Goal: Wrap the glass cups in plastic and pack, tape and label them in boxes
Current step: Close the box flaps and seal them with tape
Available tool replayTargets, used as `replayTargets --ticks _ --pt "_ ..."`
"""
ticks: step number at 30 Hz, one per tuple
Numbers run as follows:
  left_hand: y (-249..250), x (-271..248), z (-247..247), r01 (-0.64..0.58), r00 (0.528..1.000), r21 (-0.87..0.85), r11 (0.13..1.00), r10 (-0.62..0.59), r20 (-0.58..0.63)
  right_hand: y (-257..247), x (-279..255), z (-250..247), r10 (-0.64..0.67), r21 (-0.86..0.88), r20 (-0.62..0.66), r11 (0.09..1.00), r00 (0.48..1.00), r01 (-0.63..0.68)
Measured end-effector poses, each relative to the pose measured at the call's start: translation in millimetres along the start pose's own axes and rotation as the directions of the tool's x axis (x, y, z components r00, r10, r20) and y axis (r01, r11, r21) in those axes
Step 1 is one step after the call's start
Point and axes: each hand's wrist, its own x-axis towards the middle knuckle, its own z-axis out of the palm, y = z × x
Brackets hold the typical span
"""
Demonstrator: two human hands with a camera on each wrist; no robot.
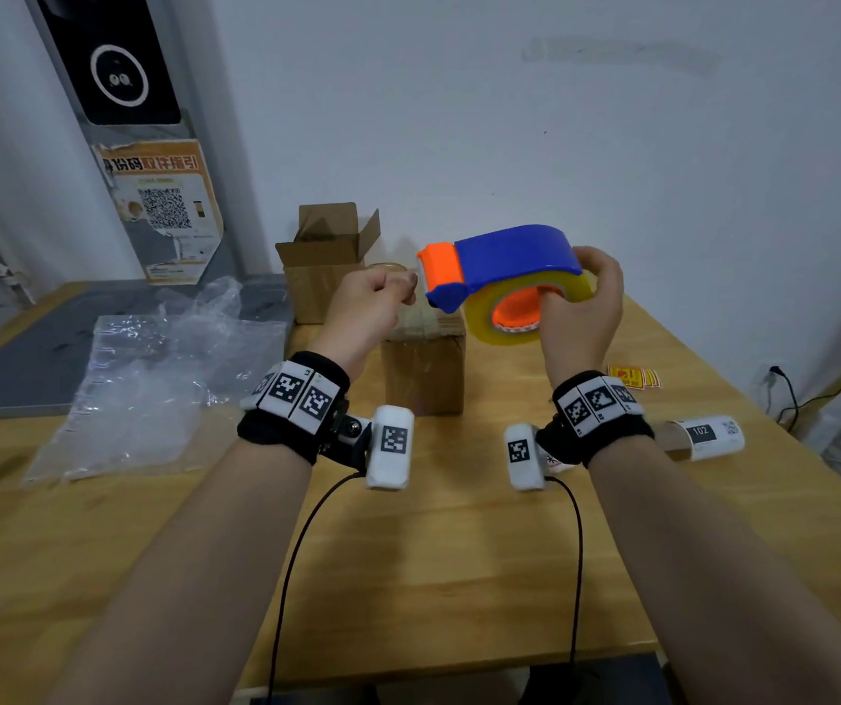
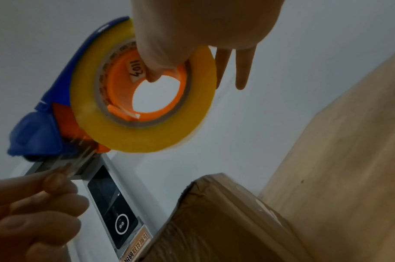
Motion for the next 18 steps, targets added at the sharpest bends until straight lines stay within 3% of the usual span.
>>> replayTargets --ticks 3,8,10,18 --pt "-10.5 4.0 -13.9 0.012 0.999 0.026 1.000 -0.011 -0.031 9.2 5.9 -5.4 0.074 -0.013 -0.039 0.997 0.997 -0.074" --pt "-45.3 5.7 -43.9 0.062 0.995 0.092 0.994 -0.054 -0.089 30.2 19.4 -30.6 0.162 0.061 -0.224 0.986 0.961 -0.152" --pt "-60.5 4.2 -44.3 0.062 0.994 0.139 0.988 -0.049 -0.097 38.4 19.5 -36.4 0.169 0.049 -0.231 0.986 0.958 -0.162" --pt "-83.9 -3.6 -30.9 0.083 0.987 0.026 0.996 -0.079 -0.138 62.9 21.1 -37.2 0.329 0.057 -0.177 0.944 0.928 -0.324"
